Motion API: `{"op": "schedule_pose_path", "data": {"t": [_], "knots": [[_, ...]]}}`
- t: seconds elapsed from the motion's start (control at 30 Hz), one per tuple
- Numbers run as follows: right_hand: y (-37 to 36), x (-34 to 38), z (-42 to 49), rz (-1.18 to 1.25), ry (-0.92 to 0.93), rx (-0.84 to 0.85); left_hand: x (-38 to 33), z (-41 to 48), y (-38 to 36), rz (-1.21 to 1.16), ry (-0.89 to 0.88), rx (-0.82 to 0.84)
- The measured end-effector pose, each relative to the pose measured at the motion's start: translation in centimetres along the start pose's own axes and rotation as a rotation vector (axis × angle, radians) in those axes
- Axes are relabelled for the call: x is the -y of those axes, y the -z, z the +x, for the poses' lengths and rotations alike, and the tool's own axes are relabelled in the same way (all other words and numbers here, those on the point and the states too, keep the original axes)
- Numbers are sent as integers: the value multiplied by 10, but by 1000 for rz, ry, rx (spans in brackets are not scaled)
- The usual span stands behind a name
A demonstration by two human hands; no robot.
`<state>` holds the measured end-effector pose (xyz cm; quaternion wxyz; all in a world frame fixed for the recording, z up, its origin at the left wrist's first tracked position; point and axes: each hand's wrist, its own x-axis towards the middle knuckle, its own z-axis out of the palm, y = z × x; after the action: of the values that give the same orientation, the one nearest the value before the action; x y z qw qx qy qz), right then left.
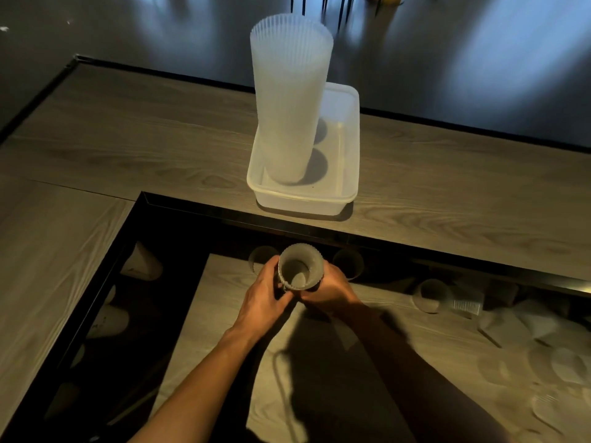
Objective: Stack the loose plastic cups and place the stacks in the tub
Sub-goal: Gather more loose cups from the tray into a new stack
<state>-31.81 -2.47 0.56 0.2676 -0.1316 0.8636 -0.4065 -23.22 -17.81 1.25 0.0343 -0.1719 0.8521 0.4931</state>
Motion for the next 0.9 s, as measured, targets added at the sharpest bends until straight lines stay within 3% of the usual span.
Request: {"op": "schedule_pose_path", "data": {"t": [0.37, 0.57, 0.77, 0.9], "knots": [[-19, -21, -28, -1, 62, 15, 17, -15, -12, 110, 24, 109], [-36, -20, -30, 99, 54, 61, 27, -24, -12, 113, 29, 68], [-32, -3, -42, 44, 208, -25, 25, -39, 7, 126, -36, -36], [-37, 17, -30, -12, 201, -25, 19, -40, 27, 119, -57, -123]]}}
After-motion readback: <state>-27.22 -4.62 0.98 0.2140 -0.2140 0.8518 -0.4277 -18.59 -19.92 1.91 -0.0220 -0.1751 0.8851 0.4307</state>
